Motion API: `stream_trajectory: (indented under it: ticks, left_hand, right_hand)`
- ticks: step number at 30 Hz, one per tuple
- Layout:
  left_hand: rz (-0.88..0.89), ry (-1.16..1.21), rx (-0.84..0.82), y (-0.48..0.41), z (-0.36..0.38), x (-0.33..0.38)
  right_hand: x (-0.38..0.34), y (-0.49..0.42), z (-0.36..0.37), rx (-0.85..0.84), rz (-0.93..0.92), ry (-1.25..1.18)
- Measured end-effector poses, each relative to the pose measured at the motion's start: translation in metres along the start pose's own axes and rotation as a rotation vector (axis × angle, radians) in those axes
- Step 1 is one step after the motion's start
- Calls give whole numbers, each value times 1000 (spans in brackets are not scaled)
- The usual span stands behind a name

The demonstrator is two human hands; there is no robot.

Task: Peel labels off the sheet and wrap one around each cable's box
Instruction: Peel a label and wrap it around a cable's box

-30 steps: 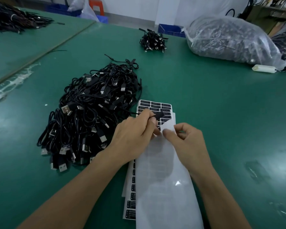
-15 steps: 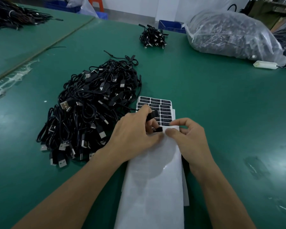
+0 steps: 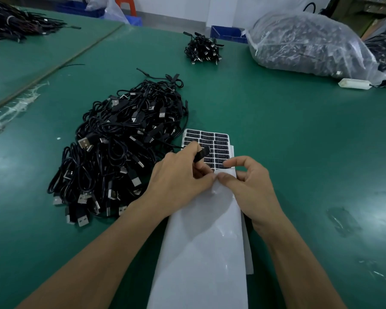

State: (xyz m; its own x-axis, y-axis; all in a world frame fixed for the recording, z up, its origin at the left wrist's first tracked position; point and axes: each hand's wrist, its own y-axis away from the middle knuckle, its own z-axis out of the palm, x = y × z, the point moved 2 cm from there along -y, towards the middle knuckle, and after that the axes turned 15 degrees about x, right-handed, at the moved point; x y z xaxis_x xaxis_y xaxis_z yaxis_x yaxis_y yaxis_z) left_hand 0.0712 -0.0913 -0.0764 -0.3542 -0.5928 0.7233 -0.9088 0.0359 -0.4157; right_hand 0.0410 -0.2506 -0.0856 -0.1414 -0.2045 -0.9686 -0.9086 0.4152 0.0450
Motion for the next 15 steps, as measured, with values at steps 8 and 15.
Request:
stream_trajectory:
  ticks: [8, 15]
  left_hand:
    - [-55, 84, 49, -1, 0, -5]
    - [-170, 352, 141, -2, -4, -6]
  right_hand:
    - [1, 0, -1, 97, -4, 7]
    - [1, 4, -4, 265, -240, 348]
